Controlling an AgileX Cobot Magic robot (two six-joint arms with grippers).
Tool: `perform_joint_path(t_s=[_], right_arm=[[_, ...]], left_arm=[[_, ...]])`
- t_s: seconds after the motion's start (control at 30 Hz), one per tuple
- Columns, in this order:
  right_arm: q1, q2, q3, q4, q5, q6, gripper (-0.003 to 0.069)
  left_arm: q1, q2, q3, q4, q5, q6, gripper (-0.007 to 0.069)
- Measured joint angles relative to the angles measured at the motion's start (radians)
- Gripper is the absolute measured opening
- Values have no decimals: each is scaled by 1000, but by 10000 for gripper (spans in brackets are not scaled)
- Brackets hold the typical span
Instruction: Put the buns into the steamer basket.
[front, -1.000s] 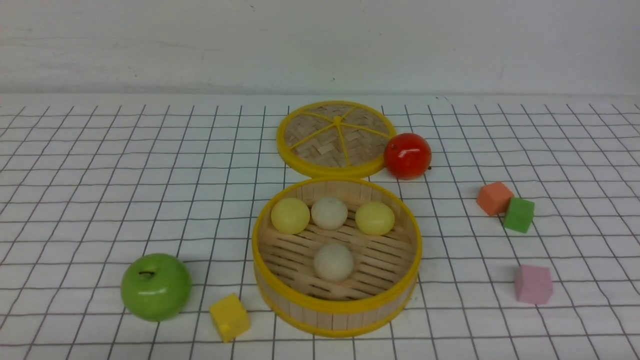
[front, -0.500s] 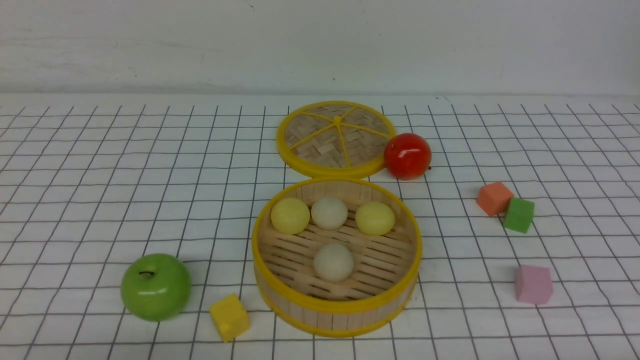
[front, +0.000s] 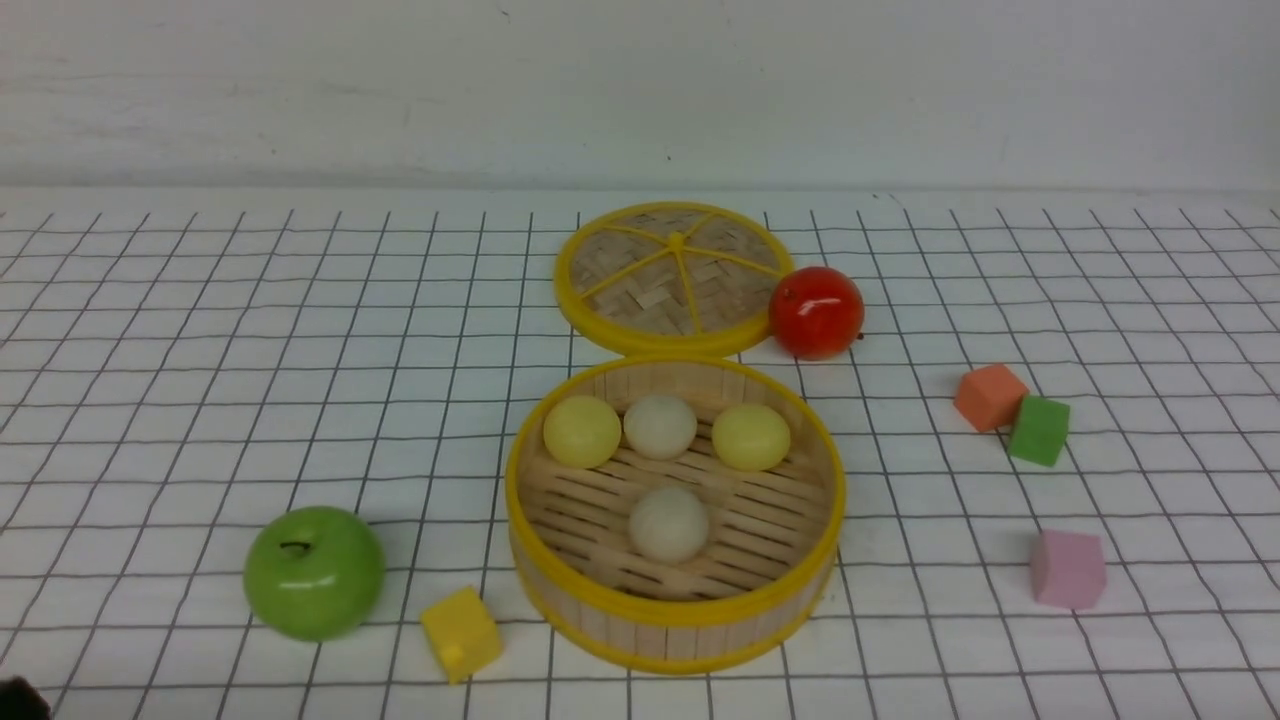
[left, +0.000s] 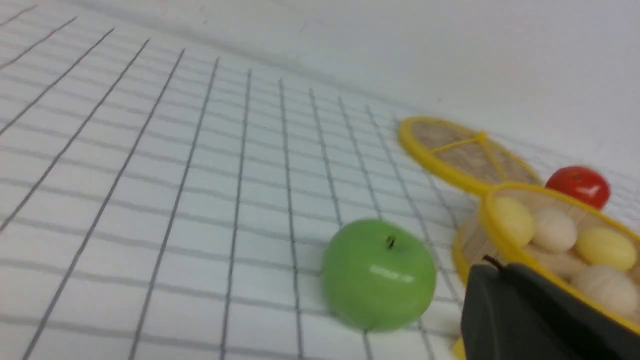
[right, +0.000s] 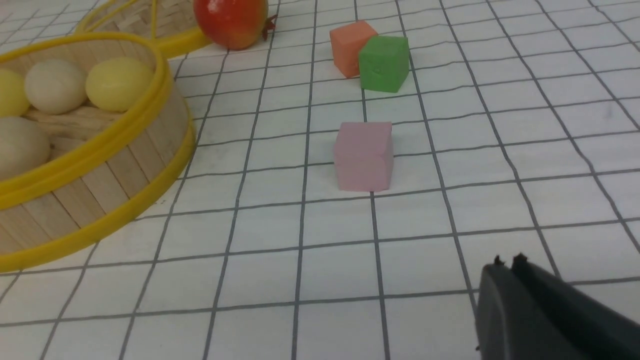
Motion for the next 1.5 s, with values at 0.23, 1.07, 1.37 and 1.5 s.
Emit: perform_joint_path(t_s=[0.23,1.07,1.37,1.5], right_arm=[[0,0,0,0,0,0,15],[0,0,0,0,0,0,44],[0,0,0,0,0,0,57],[0,0,0,0,0,0,63]], left_arm=[[6,-7,10,-1,189,-12,-13],[6,-7,10,-1,194,-12,-13],[6,-7,10,-1,194,-12,-13],[6,-7,10,-1,194,-12,-13]])
